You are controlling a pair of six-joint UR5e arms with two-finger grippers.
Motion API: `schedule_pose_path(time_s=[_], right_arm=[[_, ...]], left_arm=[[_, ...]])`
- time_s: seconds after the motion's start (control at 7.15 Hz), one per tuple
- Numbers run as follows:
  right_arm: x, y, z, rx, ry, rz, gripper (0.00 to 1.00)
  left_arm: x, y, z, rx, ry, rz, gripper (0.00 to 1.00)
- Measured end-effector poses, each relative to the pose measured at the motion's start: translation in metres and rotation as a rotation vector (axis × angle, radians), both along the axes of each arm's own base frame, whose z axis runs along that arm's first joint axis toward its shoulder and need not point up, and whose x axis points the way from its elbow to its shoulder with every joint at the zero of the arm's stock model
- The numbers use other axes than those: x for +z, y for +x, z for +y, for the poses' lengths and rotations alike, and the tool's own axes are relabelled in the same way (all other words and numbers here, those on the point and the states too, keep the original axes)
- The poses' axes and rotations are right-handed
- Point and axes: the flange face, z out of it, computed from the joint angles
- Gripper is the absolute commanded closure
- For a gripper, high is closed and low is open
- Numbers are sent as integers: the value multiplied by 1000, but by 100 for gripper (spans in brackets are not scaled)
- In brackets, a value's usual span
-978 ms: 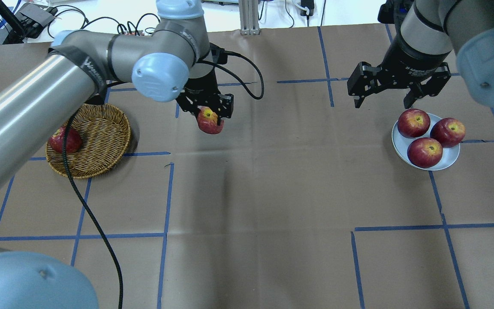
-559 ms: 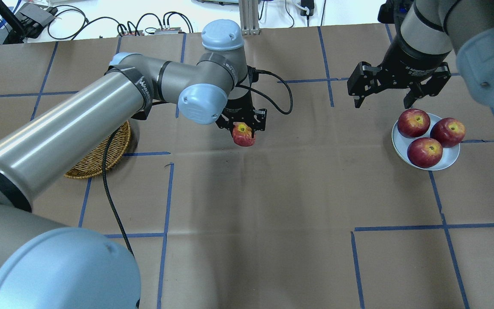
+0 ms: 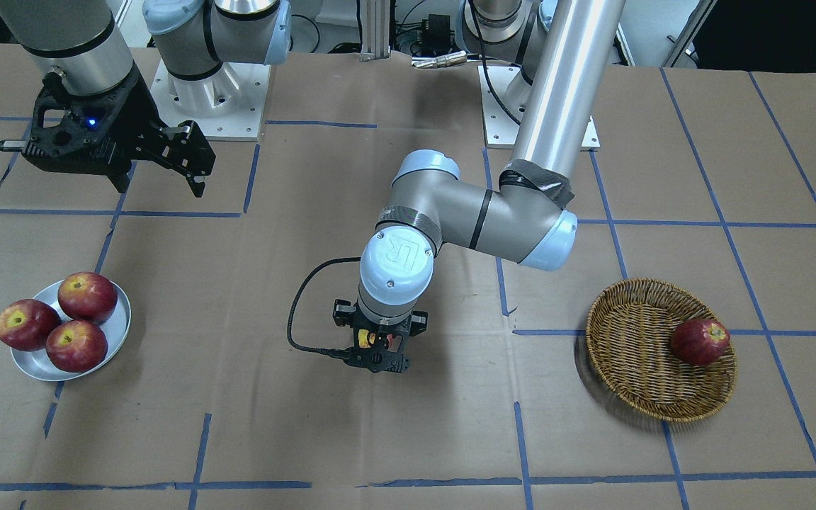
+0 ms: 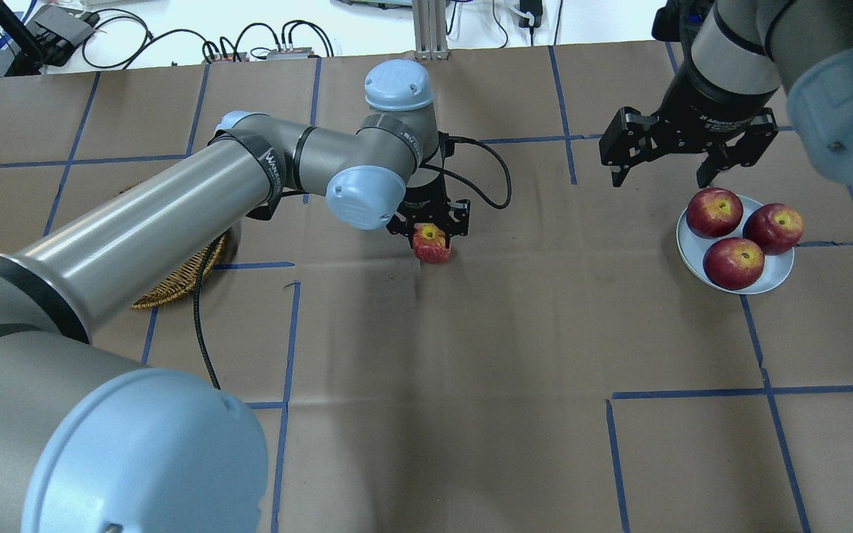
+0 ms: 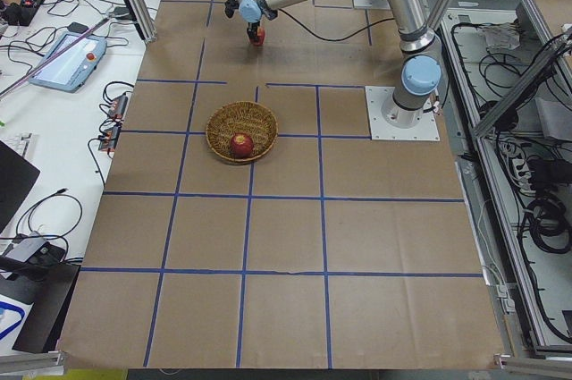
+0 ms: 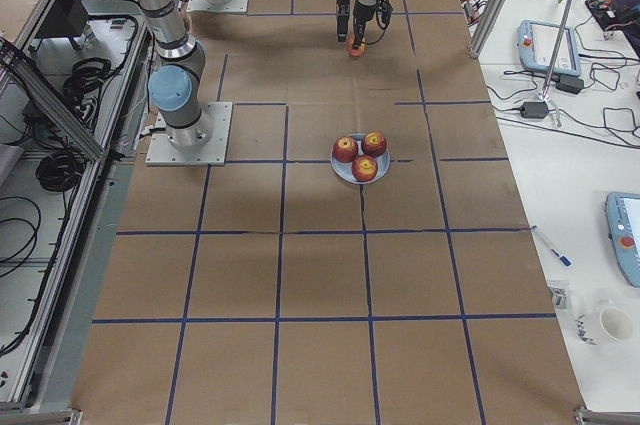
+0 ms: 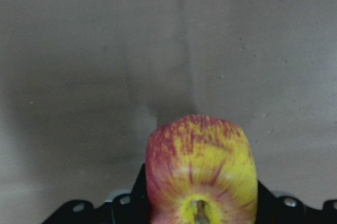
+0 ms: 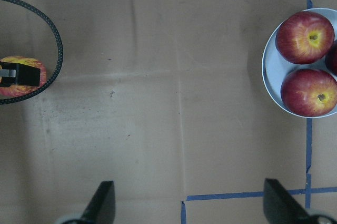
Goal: Transfer apple from basket to plate
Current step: 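Carry the apple with the left gripper toward the table center and lower it, then release the apple on the table and raise the left gripper back over the basket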
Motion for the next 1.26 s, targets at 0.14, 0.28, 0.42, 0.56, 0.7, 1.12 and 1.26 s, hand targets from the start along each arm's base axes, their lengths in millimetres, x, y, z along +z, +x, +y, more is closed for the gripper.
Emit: schedule_pose_path(time_s=[0.14,0.28,0.42,0.56,0.7,1.12,1.26], right_arm=[[0,0,0,0,0,0,0],[0,0,0,0,-1,0,0],[0,0,0,0,-1,0,0],[1,0,0,-1,-3,0,0],[3,0,0,-2,-8,-2,0],[-4,11,-14,-5,-37,-4,0],[-12,28,-20,1,-50,-5,0]], left_arm=[[6,0,1,0,-6,1,1],[19,2,1,3,-12,1,1],[39,9,0,12,-15,-1,1],[72,24,2,25,-15,-5,1],[115,58,4,41,-11,-6,1],[238,183,39,46,-22,-50,1],[264,209,55,30,-25,-84,1]])
